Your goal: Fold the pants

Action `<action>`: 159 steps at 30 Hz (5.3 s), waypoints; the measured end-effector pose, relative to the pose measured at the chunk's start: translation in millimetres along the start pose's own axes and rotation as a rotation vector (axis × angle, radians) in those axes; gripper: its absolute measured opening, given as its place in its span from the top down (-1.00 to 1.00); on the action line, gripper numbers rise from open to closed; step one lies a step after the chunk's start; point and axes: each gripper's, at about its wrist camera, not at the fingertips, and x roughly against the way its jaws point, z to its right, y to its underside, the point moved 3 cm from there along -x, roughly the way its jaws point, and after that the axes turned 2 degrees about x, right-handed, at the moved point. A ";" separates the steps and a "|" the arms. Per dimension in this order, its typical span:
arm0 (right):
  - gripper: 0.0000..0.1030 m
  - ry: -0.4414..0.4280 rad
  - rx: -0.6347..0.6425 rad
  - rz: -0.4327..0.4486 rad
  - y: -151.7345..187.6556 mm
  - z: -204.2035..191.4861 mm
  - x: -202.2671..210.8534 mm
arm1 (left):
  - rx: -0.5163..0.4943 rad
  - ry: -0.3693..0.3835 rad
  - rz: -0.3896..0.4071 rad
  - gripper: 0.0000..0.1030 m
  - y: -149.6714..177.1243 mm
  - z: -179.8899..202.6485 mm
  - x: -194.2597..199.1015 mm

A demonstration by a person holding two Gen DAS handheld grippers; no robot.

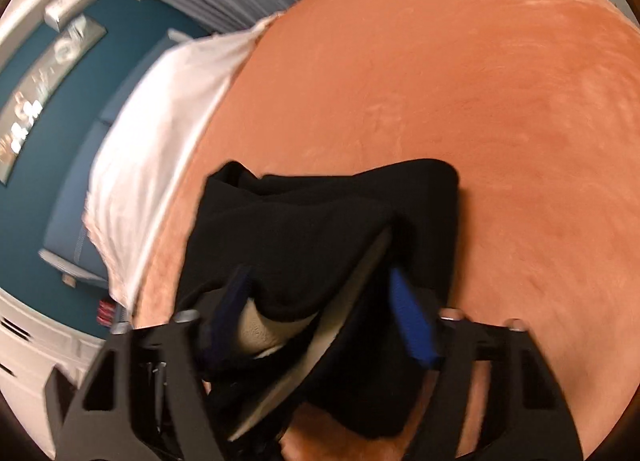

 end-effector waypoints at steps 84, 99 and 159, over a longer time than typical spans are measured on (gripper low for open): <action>0.91 0.008 0.113 0.098 26.7 42.8 26.5 | 0.316 0.168 -0.470 -0.88 -91.8 -163.6 -178.8; 1.00 0.204 0.146 0.121 2.1 7.1 -13.6 | 0.217 0.097 -0.399 -0.89 -80.1 -149.4 -146.9; -0.91 -0.310 -0.200 -0.020 38.8 17.6 0.7 | 0.414 0.542 -0.639 -0.89 -27.2 -133.4 -145.7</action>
